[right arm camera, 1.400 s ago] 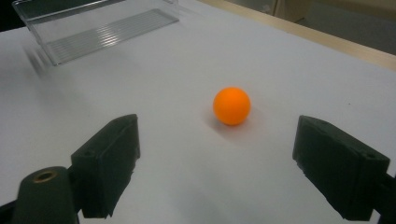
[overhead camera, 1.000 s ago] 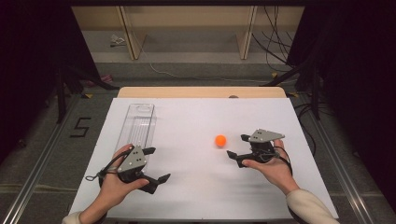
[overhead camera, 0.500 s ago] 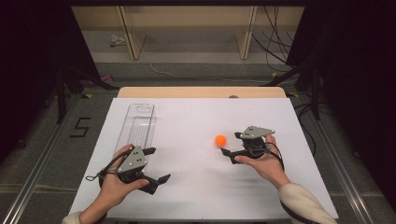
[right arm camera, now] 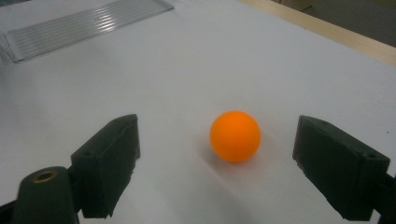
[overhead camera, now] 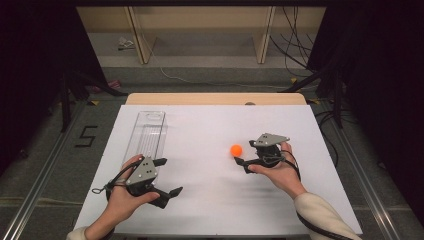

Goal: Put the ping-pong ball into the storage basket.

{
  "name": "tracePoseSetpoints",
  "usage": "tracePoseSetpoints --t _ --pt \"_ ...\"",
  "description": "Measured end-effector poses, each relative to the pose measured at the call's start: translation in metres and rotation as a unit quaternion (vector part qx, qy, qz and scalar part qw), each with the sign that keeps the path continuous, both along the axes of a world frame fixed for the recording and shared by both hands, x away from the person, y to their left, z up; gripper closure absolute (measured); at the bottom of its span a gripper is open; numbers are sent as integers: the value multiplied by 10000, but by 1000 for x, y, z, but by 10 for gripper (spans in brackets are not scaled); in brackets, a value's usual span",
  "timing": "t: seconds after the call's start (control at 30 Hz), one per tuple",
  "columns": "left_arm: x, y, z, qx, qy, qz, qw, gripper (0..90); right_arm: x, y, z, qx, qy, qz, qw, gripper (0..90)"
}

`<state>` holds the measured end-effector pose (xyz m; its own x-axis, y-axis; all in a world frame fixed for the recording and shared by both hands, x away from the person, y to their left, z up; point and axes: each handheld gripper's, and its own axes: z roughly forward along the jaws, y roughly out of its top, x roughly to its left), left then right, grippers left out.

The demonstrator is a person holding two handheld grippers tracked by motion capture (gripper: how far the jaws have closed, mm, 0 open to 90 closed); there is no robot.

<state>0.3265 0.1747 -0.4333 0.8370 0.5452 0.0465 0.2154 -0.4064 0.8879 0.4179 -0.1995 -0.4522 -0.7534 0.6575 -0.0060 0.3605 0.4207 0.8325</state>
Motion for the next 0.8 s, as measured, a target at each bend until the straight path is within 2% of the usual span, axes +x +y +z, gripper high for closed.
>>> tracePoseSetpoints --t 0.8 --pt "0 0 0 -8 -3 -11 10000 0 19 12 -13 -144 140 -68 9998 157"
